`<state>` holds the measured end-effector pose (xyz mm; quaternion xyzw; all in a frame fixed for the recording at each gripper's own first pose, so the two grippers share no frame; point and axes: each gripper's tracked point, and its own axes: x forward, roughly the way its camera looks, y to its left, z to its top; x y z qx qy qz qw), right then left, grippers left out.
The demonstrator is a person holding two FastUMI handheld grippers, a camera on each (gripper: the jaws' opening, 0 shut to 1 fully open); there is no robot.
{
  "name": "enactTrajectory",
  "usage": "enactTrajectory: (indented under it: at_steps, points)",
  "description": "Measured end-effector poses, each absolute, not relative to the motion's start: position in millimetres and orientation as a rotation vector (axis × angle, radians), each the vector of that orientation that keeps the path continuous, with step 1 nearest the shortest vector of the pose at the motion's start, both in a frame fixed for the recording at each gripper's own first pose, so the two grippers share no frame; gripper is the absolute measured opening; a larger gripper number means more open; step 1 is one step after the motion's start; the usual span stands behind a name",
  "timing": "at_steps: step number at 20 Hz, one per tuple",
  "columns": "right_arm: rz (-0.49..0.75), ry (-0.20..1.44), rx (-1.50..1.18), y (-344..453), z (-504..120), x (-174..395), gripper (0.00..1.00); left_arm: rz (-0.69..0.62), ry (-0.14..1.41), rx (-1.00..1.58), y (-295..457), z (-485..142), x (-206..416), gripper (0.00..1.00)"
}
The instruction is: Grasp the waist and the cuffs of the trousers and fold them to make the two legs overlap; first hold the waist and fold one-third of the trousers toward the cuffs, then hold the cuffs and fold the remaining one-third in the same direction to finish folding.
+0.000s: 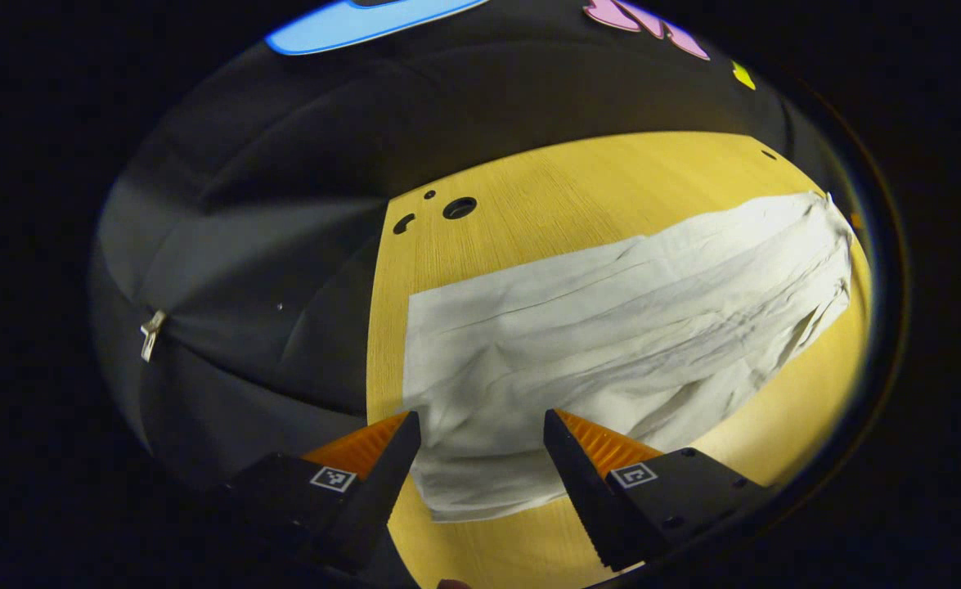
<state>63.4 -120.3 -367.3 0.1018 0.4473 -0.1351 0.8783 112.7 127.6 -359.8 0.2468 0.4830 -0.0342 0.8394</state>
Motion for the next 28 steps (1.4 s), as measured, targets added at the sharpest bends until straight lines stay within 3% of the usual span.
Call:
enactTrajectory:
  at_steps: [6, 14, 21, 23, 24, 25, 26, 28]
  points:
    - [-0.481, 0.930, 0.428, -125, -401, 46, 0.80, -0.043, 1.014, 0.286, 107, -346, 72, 0.97]
    - [-0.736, 0.868, 0.816, -140, -427, 65, 0.82, 0.023, 1.011, 0.043, 92, -344, 42, 0.98]
    - [-0.862, 0.926, 0.784, -156, -438, 67, 0.76, 0.084, 1.043, -0.252, 72, -367, 24, 0.96]
    - [-0.849, 0.965, 0.727, -154, -445, 66, 0.69, 0.102, 1.053, -0.298, 73, -372, 24, 0.96]
    - [-0.849, 0.975, 0.723, -154, -445, 62, 0.60, 0.108, 1.062, -0.319, 72, -376, 23, 0.96]
    - [-0.854, 0.966, 0.732, -152, -445, 67, 0.33, 0.115, 1.071, -0.344, 73, -379, 23, 0.96]
    - [-0.855, 0.965, 0.755, -149, -443, 69, 0.19, 0.120, 1.079, -0.376, 70, -384, 23, 0.96]
    - [-0.840, 0.946, 0.770, -150, -442, 71, 0.09, 0.146, 1.084, -0.452, 65, -390, 25, 0.96]
